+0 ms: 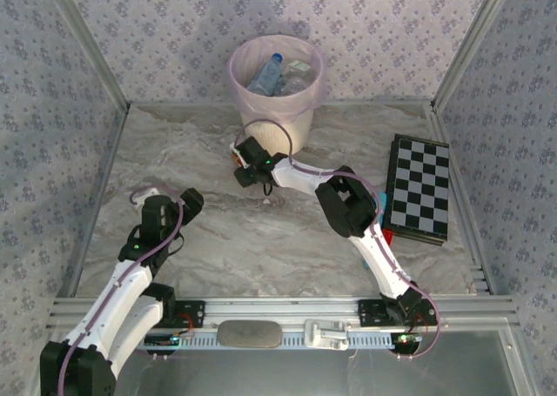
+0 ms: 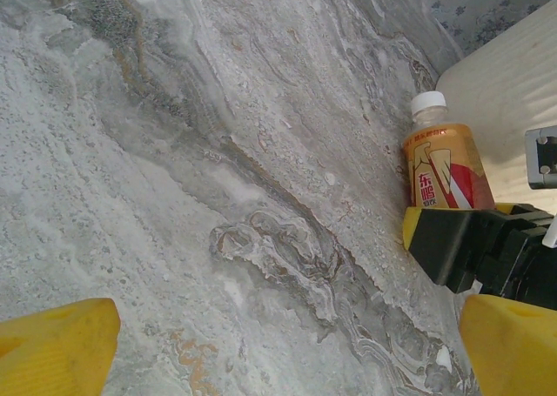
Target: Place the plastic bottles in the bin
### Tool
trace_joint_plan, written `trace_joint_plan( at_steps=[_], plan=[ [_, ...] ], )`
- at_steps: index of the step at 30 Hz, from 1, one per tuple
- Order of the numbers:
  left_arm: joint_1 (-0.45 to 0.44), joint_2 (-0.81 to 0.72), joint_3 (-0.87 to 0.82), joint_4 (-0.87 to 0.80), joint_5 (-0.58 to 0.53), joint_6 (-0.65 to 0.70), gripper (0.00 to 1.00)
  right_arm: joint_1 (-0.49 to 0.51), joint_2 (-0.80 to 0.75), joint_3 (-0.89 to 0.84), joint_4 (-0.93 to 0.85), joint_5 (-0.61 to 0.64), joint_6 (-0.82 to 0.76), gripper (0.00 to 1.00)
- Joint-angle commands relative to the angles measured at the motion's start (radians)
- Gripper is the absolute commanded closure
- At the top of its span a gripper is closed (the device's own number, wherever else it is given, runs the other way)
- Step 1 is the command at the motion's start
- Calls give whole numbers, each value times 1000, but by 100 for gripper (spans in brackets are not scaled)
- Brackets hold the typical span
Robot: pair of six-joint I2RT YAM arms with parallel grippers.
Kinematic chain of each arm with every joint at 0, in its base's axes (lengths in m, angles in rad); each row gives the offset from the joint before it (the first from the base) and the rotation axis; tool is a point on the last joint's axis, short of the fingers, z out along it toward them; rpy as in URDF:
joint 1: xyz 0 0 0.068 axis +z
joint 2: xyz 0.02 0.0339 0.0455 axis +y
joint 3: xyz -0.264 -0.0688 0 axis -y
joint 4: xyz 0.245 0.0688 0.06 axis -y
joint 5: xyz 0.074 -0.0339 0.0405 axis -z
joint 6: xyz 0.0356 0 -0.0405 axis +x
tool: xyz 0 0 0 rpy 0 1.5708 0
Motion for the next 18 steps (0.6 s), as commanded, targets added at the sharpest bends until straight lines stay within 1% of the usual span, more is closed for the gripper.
trace_joint_plan(
  at_steps=[1, 7, 11, 14, 18],
  plan=[
    [7, 1, 10, 16, 17, -12, 0, 11, -83, -41, -2, -46, -6, 52],
    [7, 19, 16, 34, 28, -6, 0, 34, -265, -225, 48, -95, -1, 53],
    [6, 48, 22, 70, 60, 4, 0, 46, -413, -384, 84, -173, 19, 55],
    [5, 81, 30, 96, 88, 12, 0, 49, -538, -494, 110, -199, 41, 55],
    [-1, 132, 39, 144, 124, 17, 0, 34, -686, -551, 89, -207, 40, 56]
  ],
)
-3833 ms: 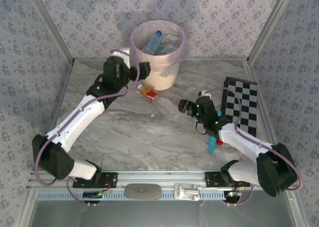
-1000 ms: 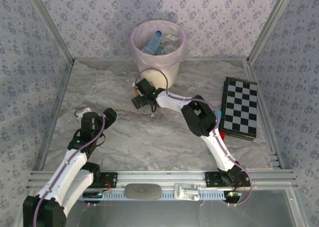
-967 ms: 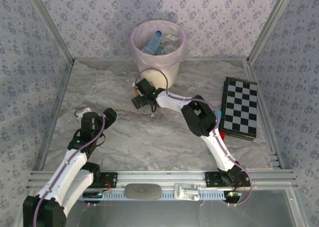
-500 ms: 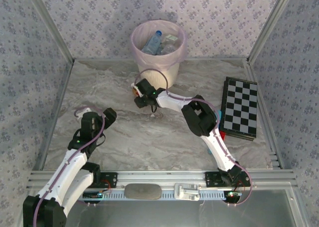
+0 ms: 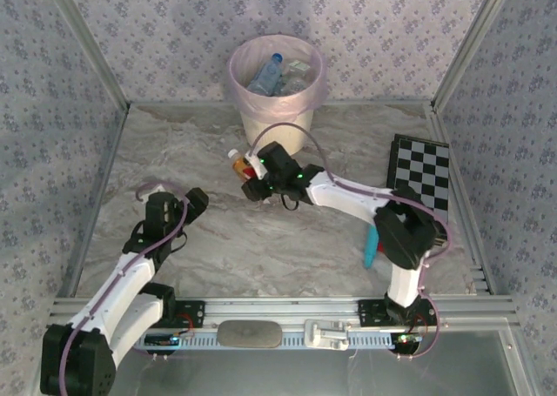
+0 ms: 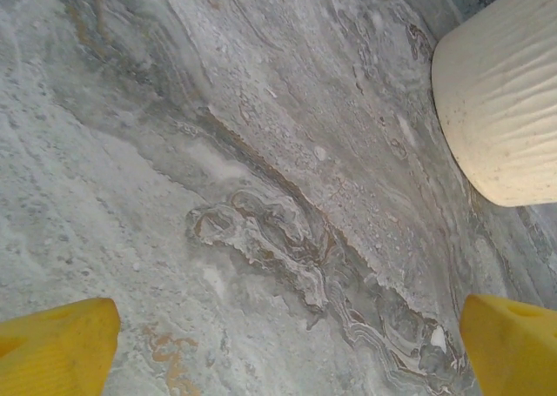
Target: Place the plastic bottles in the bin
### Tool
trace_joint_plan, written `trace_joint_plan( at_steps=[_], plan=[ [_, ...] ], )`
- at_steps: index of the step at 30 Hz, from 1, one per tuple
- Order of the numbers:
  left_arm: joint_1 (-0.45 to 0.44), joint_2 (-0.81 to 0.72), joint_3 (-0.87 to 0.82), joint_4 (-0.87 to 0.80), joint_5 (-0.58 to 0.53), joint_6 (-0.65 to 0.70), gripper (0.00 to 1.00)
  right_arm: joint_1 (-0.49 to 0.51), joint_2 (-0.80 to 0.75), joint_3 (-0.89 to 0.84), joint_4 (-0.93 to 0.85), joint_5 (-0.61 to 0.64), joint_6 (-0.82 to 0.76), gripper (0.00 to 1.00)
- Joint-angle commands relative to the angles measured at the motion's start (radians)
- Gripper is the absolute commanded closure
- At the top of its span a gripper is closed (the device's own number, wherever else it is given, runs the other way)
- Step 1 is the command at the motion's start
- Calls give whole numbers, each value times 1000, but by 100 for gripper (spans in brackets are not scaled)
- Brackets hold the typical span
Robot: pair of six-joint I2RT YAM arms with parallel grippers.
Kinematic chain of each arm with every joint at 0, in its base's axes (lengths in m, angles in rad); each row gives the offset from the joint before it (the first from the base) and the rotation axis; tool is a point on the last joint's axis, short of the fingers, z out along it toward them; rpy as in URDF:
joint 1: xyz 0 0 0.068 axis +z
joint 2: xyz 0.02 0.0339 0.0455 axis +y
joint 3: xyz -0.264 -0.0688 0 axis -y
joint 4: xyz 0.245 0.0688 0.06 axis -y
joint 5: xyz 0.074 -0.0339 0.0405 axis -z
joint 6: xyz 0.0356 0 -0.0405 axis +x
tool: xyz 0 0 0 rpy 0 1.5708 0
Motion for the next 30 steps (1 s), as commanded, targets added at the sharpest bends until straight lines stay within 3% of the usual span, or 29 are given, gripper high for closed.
trace_joint_plan(
  at_steps=[1, 8, 11, 14, 24, 30],
  plan=[
    [-3, 35, 42, 75, 56, 17, 0, -17, -119, -22, -6, -31, 4, 55],
    [-58, 156, 106, 91, 125, 82, 0, -113, -263, 123, -159, -44, -16, 56],
    [-99, 210, 142, 89, 135, 115, 0, -195, -282, 209, -189, -110, 24, 56],
    [-138, 260, 177, 85, 135, 137, 0, -255, -276, 282, -182, -99, 42, 56],
    [-214, 331, 225, 68, 141, 151, 0, -345, -93, 545, -166, 32, 87, 55],
    [-238, 323, 212, 50, 132, 146, 0, -365, 119, 803, -295, 71, 116, 54]
  ],
)
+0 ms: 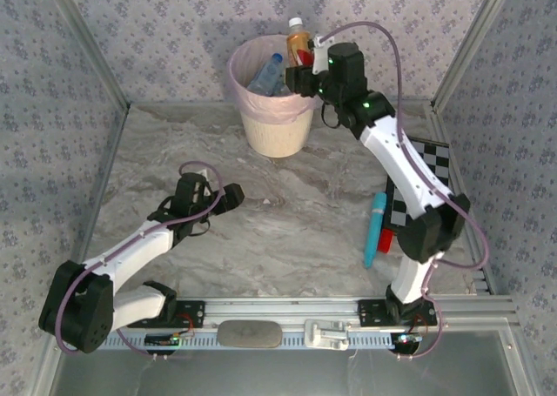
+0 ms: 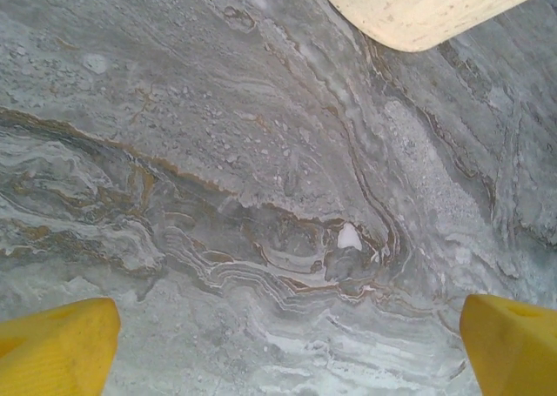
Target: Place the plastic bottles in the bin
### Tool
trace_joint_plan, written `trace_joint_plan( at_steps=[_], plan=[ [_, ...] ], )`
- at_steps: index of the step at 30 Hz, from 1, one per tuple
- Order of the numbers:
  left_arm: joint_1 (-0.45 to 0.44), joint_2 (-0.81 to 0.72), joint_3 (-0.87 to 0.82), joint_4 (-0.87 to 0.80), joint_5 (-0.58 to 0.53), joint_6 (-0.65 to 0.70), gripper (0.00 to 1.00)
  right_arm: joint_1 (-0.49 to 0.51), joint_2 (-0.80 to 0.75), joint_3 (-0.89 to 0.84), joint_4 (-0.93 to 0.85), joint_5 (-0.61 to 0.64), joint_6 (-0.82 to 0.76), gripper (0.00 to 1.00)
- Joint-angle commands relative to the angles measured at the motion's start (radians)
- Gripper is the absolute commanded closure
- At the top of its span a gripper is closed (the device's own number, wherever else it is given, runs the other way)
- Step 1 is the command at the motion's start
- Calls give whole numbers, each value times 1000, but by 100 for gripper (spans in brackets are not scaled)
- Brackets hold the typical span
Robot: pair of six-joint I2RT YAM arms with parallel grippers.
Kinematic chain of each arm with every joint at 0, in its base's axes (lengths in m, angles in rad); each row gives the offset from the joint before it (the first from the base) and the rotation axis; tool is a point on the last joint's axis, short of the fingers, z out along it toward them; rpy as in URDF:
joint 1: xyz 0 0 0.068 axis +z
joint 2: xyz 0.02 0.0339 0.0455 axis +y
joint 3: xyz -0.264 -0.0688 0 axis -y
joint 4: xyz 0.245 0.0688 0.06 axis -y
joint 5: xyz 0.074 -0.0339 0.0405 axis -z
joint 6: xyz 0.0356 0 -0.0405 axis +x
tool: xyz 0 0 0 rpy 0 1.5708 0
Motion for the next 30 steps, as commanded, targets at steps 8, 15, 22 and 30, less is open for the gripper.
trace_joint_plan(
  at_steps=[8, 15, 22, 30],
  plan=[
    [-16, -15, 16, -33, -8, 17, 0, -4, 267, 345, -262, 87, 39, 52],
    [-16, -22, 23, -44, -21, 19, 0, -5, 311, 362, -258, 99, 65, 42],
    [-17, -32, 28, -59, -24, 21, 0, -7, 343, 460, -274, 86, 62, 4],
    [-17, -51, 28, -72, -51, 18, 0, -4, 251, 422, -253, 105, 24, 0]
  ],
)
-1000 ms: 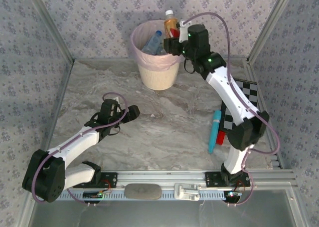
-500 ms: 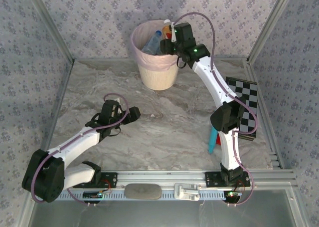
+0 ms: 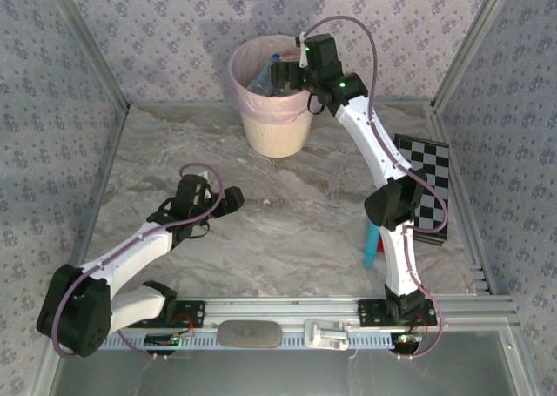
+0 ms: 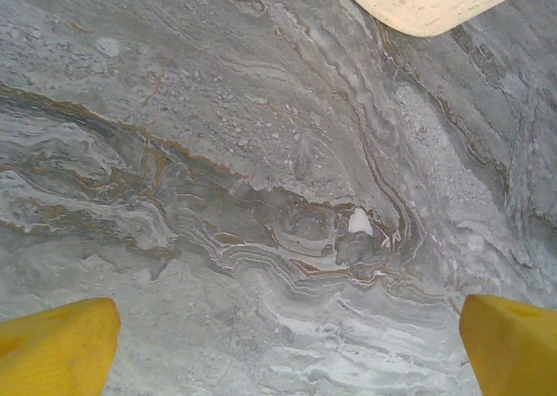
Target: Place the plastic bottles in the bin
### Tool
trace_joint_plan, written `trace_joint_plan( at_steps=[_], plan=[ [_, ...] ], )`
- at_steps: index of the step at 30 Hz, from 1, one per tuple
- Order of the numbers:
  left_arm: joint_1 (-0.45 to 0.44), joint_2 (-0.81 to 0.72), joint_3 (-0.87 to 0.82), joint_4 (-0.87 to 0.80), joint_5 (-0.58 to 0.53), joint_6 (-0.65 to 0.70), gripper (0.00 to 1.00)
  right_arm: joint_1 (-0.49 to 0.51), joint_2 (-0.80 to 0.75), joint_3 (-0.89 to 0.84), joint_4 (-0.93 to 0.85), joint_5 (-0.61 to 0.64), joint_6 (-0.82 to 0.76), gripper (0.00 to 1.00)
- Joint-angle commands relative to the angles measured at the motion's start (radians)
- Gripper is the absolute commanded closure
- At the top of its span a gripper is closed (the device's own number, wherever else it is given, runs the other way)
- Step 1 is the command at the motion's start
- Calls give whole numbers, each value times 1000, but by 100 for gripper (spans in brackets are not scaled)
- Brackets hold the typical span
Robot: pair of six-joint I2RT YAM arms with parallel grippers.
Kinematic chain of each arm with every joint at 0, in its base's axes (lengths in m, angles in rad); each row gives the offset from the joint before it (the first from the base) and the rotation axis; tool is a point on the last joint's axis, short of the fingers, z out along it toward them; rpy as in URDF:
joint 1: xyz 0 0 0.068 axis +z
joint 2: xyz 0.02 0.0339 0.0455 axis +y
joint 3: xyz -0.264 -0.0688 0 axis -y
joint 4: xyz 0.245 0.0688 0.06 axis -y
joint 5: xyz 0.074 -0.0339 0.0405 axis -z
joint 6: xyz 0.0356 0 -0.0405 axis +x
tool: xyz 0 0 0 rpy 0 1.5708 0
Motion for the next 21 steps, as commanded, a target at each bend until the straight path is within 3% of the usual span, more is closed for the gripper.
trace_joint_plan(
  at_steps=[1, 6, 13, 21],
  plan=[
    [-6, -27, 28, -22, -37, 12, 0, 1, -100, -37, 13, 24, -35, 0],
    [-4, -54, 30, -35, -96, 14, 0, -1, -239, -252, 150, 19, -41, 0],
    [-4, -74, 37, -39, -136, 9, 0, 10, -290, -401, 253, -159, 44, 2],
    [-5, -120, 26, -77, -161, 11, 0, 6, -142, -280, 279, -229, 105, 2]
  ],
)
